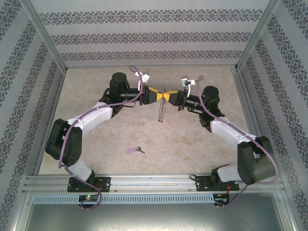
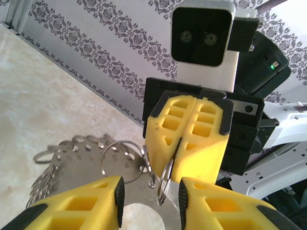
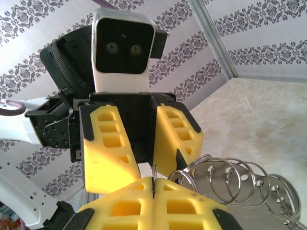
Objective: Put the keys on the keyring
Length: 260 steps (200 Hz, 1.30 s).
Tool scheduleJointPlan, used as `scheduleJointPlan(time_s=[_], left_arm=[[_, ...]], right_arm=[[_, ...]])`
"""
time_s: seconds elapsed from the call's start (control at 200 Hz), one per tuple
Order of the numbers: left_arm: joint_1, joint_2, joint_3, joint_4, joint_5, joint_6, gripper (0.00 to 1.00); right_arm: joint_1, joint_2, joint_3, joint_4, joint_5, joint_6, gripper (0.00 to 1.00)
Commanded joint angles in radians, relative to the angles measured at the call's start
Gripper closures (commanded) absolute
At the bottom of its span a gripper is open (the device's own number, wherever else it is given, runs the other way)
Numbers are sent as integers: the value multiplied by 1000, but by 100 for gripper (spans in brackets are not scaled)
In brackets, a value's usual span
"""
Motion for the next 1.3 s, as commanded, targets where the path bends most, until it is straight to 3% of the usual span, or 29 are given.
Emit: scheduleJointPlan(time_s=[0.0,0.959,1.294], left_arm=[[-2,4,-3,88,29,-33,63],[-11,57,-14,247,76,-138,76],[-10,53,2,217,70,-102,99]], right_arm=[[-13,-4,27,76,-6,-9,100],[-25,13,23,93,0,5,100],[-45,11,25,87,7,26,100]])
